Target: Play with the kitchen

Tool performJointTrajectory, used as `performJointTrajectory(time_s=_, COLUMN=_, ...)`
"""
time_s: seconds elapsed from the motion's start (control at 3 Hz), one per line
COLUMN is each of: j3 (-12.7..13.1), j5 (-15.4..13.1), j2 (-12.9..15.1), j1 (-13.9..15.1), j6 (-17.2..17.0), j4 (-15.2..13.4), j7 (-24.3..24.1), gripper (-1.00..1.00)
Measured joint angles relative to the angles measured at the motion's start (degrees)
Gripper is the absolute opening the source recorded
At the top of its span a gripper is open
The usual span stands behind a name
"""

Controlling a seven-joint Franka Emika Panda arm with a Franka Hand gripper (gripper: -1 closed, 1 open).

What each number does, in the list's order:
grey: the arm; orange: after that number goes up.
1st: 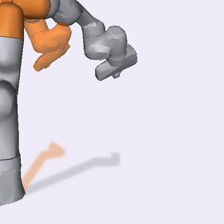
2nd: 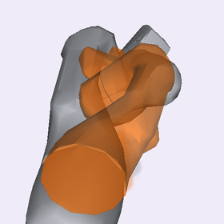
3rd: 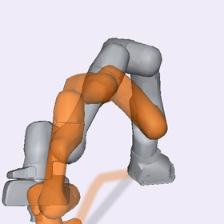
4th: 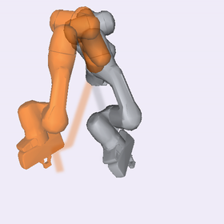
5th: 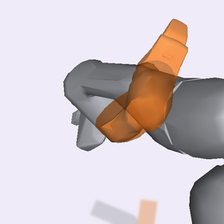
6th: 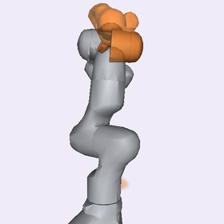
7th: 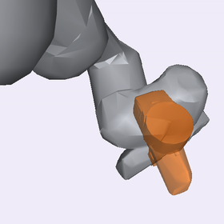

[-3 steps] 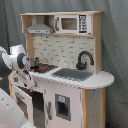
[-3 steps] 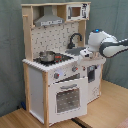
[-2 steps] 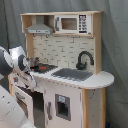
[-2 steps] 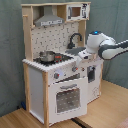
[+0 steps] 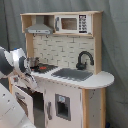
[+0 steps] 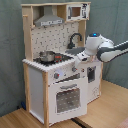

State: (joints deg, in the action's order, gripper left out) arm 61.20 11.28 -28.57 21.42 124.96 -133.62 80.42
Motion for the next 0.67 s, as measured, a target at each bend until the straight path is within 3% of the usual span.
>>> performJointTrajectory(time_s=0.67, j3=8.23, j5=-0.21, j2=0.14, j1=7.08, j6=5.06, j4=0.37, j7=0.0, gripper=-1.0)
